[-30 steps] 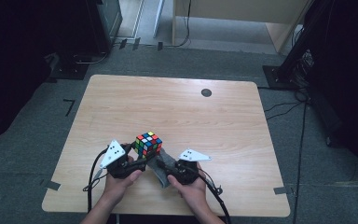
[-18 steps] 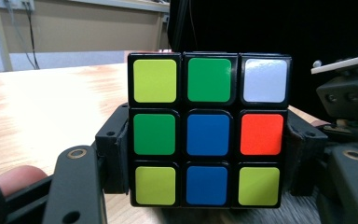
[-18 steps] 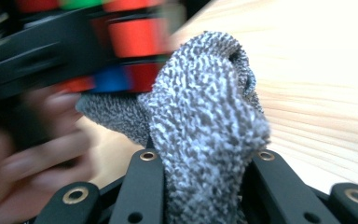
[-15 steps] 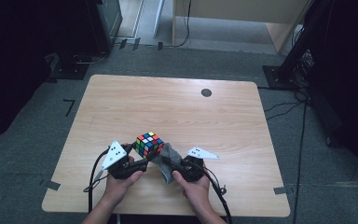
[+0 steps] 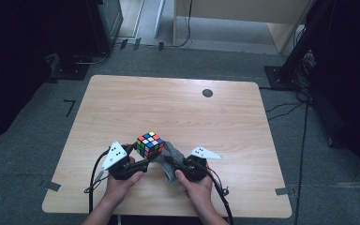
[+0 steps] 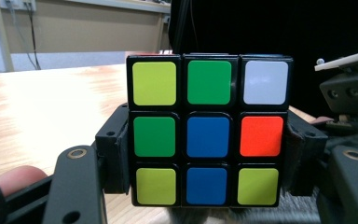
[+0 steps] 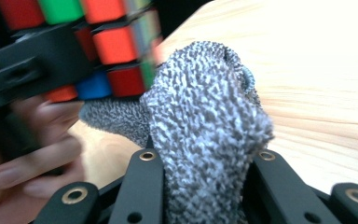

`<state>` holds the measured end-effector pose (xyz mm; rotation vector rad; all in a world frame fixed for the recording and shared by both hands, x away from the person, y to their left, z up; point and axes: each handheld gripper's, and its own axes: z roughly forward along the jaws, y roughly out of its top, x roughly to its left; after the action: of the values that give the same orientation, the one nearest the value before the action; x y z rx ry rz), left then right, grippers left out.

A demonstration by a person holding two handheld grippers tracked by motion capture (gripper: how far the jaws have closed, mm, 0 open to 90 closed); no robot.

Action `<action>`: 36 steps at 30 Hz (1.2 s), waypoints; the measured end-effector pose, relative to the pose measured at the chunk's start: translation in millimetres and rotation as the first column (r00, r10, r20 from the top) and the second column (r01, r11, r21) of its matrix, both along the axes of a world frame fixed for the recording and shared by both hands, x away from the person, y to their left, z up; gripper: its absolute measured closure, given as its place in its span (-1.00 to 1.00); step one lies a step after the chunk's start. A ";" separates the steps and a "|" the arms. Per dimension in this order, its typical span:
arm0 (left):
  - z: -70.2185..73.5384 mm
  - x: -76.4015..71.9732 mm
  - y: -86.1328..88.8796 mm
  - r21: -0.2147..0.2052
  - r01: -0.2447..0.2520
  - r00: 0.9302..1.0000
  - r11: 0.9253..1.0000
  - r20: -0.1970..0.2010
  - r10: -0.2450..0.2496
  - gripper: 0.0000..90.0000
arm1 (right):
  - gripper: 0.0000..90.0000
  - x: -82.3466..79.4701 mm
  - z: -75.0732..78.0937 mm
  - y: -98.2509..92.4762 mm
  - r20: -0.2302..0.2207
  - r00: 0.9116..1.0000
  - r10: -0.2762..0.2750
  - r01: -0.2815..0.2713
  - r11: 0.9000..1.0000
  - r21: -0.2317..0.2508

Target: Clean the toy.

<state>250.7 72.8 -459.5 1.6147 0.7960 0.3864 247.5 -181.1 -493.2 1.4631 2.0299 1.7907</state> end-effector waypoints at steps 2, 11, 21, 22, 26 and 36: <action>-0.5 0.6 0.0 -0.005 -0.001 1.000 1.000 -0.005 0.001 -0.25 | 0.67 -0.3 -1.4 3.5 0.004 1.000 0.027 -0.027 0.999 -0.019; -1.2 -1.6 -5.3 0.008 0.014 1.000 1.000 -0.002 -0.014 -0.25 | 0.66 -13.8 7.8 36.0 0.078 0.962 0.262 -0.251 0.959 -0.129; -0.8 0.5 -2.0 -0.002 0.000 1.000 1.000 -0.009 0.000 -0.25 | 0.65 5.7 2.4 -8.4 -0.020 1.000 -0.005 0.004 0.998 -0.064; -1.0 0.1 -2.9 -0.002 0.002 1.000 1.000 -0.010 -0.002 -0.24 | 0.65 4.5 1.6 -3.8 -0.016 1.000 0.020 -0.021 0.997 -0.071; -2.5 -1.8 -6.9 0.018 0.015 1.000 1.000 -0.008 -0.015 -0.24 | 0.64 -7.0 0.8 27.4 0.019 0.979 0.201 -0.198 0.973 -0.118; 0.5 -1.0 -2.9 0.004 0.003 1.000 1.000 -0.001 -0.003 -0.24 | 0.65 7.0 3.6 -14.7 -0.013 0.999 -0.033 0.033 0.999 -0.013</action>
<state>249.7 69.9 -459.0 1.6192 0.7937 0.3855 254.5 -195.8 -489.5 1.4995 2.0073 1.7572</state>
